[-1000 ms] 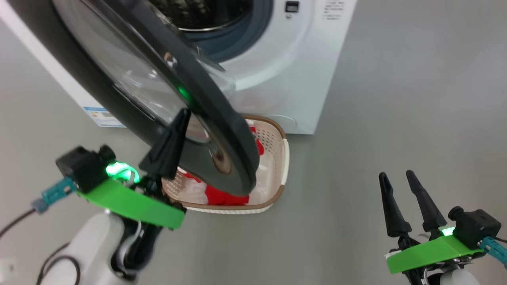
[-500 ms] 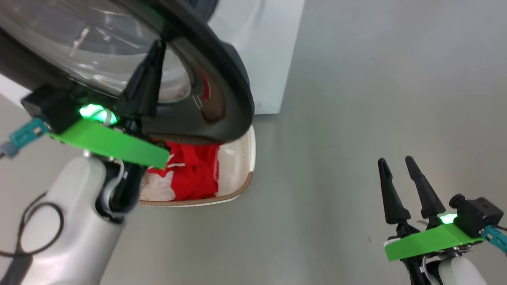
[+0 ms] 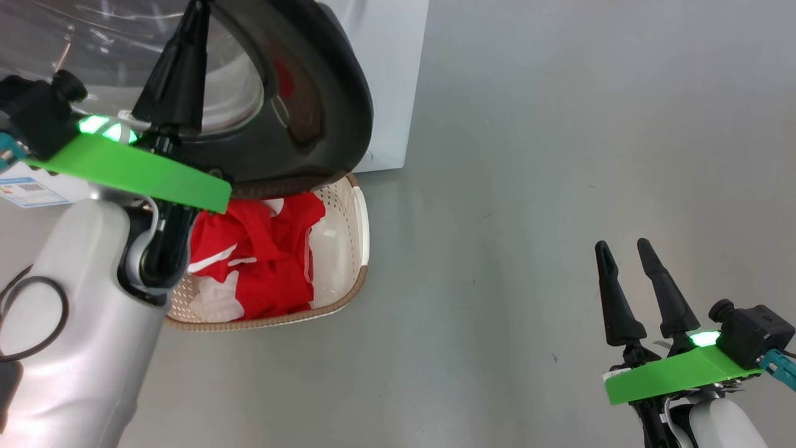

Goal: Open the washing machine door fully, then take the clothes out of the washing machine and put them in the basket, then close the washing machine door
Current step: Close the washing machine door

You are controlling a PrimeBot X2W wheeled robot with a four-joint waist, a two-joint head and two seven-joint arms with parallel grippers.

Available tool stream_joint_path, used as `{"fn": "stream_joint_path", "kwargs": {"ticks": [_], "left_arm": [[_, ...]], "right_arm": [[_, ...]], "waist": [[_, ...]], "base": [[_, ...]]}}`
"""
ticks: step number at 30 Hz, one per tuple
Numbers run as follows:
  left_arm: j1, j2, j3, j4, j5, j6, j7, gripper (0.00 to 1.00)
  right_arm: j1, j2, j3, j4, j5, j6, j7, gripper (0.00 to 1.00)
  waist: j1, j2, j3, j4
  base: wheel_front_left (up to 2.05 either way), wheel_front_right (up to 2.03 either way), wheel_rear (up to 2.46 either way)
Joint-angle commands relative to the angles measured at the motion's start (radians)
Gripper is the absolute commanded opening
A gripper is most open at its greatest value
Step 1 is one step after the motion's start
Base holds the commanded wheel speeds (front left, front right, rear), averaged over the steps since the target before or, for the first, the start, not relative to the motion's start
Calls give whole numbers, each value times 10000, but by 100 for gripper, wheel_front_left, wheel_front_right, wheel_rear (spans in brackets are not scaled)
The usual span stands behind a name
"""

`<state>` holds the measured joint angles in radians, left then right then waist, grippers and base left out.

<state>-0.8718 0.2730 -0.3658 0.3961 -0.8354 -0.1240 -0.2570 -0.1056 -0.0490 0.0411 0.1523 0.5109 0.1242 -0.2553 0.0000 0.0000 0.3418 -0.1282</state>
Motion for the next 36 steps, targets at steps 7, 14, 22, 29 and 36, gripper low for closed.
{"fn": "stream_joint_path", "kwargs": {"ticks": [7,14,22,29,36], "left_arm": [[163,379,382,-129,139,-67,-47,0],[1224,168,569,-98,288,-67,-47,0],[2805,-268,1283,-256,849,-67,-47,0],[4084,-601,2073,-339,1328,-67,-47,38],[5298,-735,2605,-409,1979,-67,-47,83]], "right_arm": [[-97,-13,110,-245,79,65,-65,100],[51,-13,57,-207,-135,65,-65,100],[282,-13,-27,-134,-462,65,-65,100],[570,-80,-141,-105,-661,65,-65,100],[792,-237,-161,-41,-648,65,-65,100]], "waist": [[0,0,-192,83],[0,0,-524,393],[0,0,-980,824],[0,0,-1320,1218],[0,0,-1654,1413]], "base": [[0,0,0],[0,0,0],[0,0,0],[0,0,0],[0,0,0]]}}
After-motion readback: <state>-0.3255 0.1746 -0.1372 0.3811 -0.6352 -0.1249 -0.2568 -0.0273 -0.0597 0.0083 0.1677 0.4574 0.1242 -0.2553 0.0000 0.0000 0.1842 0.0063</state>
